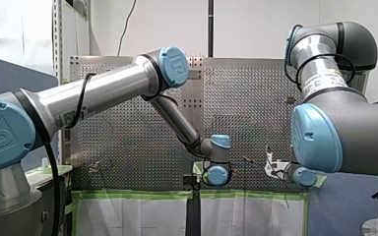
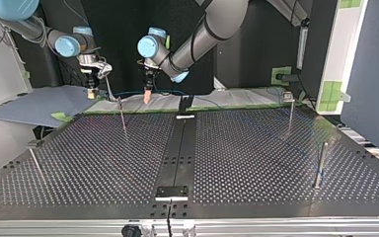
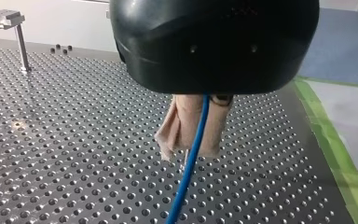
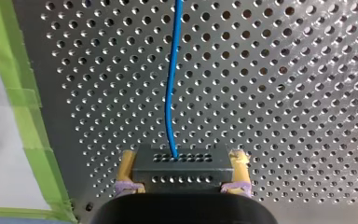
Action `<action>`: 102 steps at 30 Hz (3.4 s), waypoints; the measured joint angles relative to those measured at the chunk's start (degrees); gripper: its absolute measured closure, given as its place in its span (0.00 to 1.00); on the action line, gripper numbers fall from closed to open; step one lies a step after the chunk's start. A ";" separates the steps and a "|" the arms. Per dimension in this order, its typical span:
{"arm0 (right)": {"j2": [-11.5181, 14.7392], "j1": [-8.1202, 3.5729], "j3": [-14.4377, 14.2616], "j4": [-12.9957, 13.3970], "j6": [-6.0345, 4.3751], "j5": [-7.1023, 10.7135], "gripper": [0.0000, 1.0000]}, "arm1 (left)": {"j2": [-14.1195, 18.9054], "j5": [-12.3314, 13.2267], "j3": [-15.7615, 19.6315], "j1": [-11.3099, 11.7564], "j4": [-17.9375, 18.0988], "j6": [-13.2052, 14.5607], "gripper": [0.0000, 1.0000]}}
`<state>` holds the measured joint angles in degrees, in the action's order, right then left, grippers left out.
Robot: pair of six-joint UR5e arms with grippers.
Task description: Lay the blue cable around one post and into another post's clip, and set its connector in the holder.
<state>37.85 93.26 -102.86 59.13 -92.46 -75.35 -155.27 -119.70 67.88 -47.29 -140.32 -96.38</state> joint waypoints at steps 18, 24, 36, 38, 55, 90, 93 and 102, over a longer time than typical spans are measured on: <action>-0.08 -0.91 4.62 -4.87 0.64 -1.50 1.00 | -0.64 -0.21 0.04 0.47 3.96 -0.57 1.00; -0.17 -0.65 4.87 -6.35 1.64 -1.85 1.00 | -1.24 0.20 -0.56 1.41 3.75 -0.87 1.00; -0.26 -0.75 4.92 -5.92 1.53 -2.07 1.00 | -2.40 2.03 -1.13 2.84 4.51 -1.81 1.00; -0.26 -0.91 4.91 -5.34 0.95 -2.13 1.00 | -2.40 2.10 -1.16 3.08 4.55 -1.91 1.00; -0.42 -2.43 5.01 -3.65 -0.94 -2.63 1.00 | -5.74 3.60 -5.25 4.33 3.17 -2.73 1.00; -1.95 -3.48 13.99 -6.55 -1.08 -1.77 1.00 | -6.03 5.76 -10.77 6.89 0.43 -0.47 1.00; -1.97 -3.61 15.35 -7.31 -1.00 -1.76 1.00 | -6.03 6.39 -11.10 6.88 0.08 -0.22 1.00; -2.08 -4.23 17.45 -8.06 -0.35 -1.94 1.00 | -6.03 6.94 -12.13 6.87 -0.75 -0.12 1.00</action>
<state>35.76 89.03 -85.41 51.07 -92.81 -77.30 -161.30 -112.76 55.75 -40.42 -141.07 -96.50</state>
